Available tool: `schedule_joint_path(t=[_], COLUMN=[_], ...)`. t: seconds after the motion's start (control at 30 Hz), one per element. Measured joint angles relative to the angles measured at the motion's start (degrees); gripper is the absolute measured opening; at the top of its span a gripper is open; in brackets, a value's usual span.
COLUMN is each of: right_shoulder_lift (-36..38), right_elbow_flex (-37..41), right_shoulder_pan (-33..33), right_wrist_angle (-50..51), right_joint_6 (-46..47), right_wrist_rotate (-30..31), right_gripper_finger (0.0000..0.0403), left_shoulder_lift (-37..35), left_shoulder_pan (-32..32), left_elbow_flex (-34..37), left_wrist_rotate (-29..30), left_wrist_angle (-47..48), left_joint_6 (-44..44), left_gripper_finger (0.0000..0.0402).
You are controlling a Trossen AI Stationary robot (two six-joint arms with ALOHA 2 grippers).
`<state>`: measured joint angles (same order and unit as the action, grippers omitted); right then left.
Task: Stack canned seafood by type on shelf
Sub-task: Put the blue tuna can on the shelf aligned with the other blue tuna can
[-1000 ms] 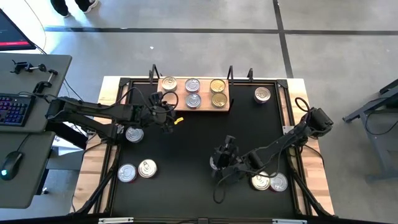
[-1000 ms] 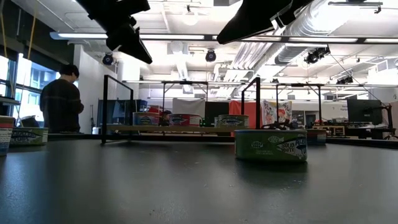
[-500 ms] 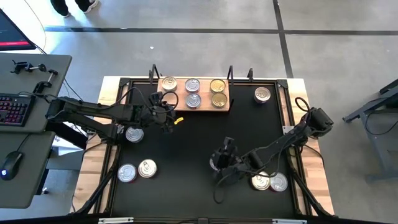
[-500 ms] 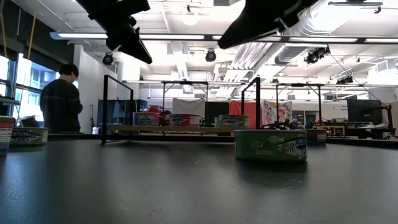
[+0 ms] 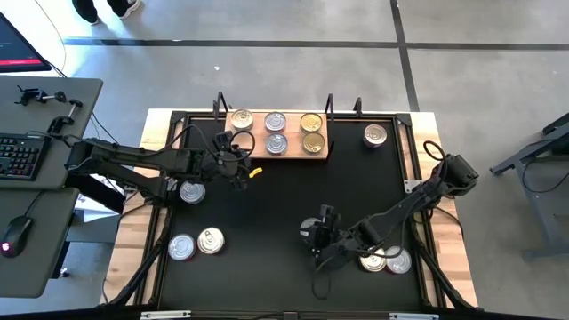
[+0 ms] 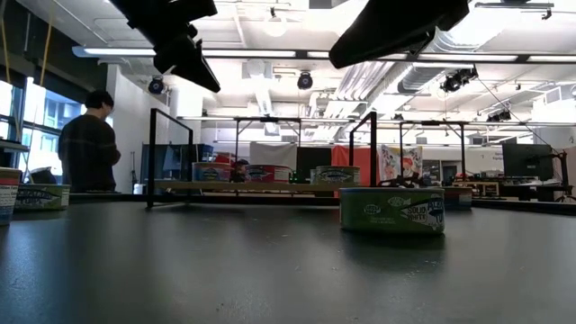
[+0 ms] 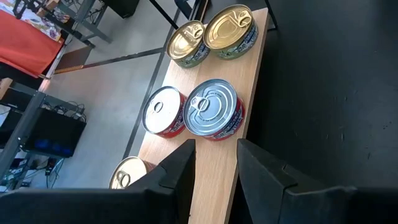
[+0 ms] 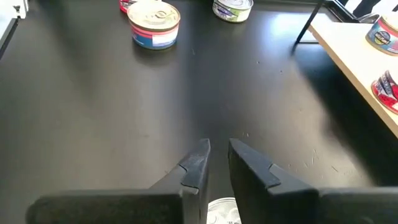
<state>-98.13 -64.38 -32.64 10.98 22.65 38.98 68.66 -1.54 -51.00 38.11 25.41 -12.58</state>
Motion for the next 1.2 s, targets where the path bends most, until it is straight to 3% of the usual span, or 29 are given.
schedule_joint_path(t=[0.6,0.73,0.87,0.97,1.1,1.2], right_shoulder_lift=[-0.02,-0.04,-0.04,-0.07,-0.07,-0.07], right_elbow_flex=[0.00,0.00,0.00,0.00,0.00,0.00], right_shoulder_pan=[0.00,0.00,0.02,0.02,0.00,0.00], right_wrist_angle=[0.00,0.11,0.15,0.17,0.31,0.34], right_joint_6=[-1.88,-3.34,-4.98,-5.15,-4.71,-4.69], right_wrist_rotate=[4.52,5.29,5.33,5.33,5.33,5.33], right_gripper_finger=[0.0048,0.0048,0.0048,0.0048,0.0048,0.0048], left_shoulder_lift=[0.00,0.27,0.42,0.50,0.40,0.48], left_shoulder_pan=[0.00,0.00,-0.66,-1.59,-6.21,-12.13], left_elbow_flex=[0.05,0.07,0.09,0.09,0.04,0.07], left_wrist_rotate=[-2.07,-9.15,-28.33,-37.60,-38.17,-32.96], left_wrist_angle=[-0.78,-5.98,-9.63,-12.82,-11.93,-6.96], left_joint_6=[3.27,8.01,8.85,9.44,6.29,3.27], left_gripper_finger=[0.0110,0.0110,0.0110,0.0110,0.0113,0.0125])
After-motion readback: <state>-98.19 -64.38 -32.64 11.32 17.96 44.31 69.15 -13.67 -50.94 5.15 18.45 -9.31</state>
